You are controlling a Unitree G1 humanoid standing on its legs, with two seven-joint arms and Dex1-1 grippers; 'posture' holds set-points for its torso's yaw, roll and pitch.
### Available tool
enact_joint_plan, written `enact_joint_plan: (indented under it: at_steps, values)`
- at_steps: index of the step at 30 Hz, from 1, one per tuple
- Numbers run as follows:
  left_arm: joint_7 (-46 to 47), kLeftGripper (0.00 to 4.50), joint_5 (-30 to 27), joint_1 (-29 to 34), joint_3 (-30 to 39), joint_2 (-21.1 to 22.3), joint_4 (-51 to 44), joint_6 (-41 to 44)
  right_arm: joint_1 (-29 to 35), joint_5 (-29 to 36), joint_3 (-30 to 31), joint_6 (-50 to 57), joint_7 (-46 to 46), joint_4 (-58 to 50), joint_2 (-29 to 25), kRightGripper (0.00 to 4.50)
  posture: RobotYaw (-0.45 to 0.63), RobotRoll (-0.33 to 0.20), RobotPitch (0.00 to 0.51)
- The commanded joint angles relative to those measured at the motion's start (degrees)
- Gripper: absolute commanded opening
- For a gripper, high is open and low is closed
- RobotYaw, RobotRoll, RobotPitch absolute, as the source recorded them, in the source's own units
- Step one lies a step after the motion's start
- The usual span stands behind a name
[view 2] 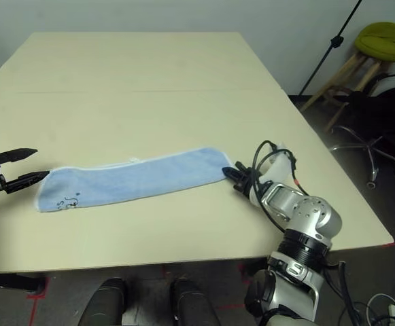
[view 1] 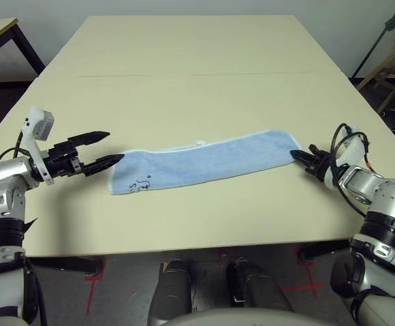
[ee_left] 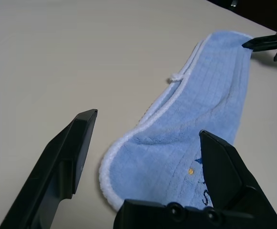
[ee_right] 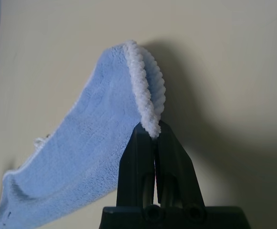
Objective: Fold the towel and set it aside.
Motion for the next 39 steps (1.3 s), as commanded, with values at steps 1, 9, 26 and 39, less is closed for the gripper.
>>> enact_joint_plan:
  at_steps: [1,9,26,39]
  values:
    - [-1.10,4.50,-0.06,-0.02,-1.27,-0.53,-0.26,0.47,1.15,1.45,-1.90,0.84,-0.88,-1.54,-1.95,0.02,0.09,0.000,0.141]
    - [-2.37,4.50,-0.31,-0.99,-2.32,-0.81,-1.12,2.01,3.10,3.52,-1.48,-1.97,3.90,-1.96,-10.06,0.02,0.08,0.000,0.141]
    - [-2.56,4.50,-0.54,-1.99,-2.60,-1.48,-2.07,3.80,10.07,2.26,9.15,-9.01,16.42,-5.49,-22.84,0.02,0.08,0.000,0.140]
    - [-2.01,4.50,-0.78,-1.44,-2.21,-1.63,-3.05,4.33,2.45,1.02,27.61,-10.35,24.65,-13.28,-26.38,0.02,0.10,0.000,0.128]
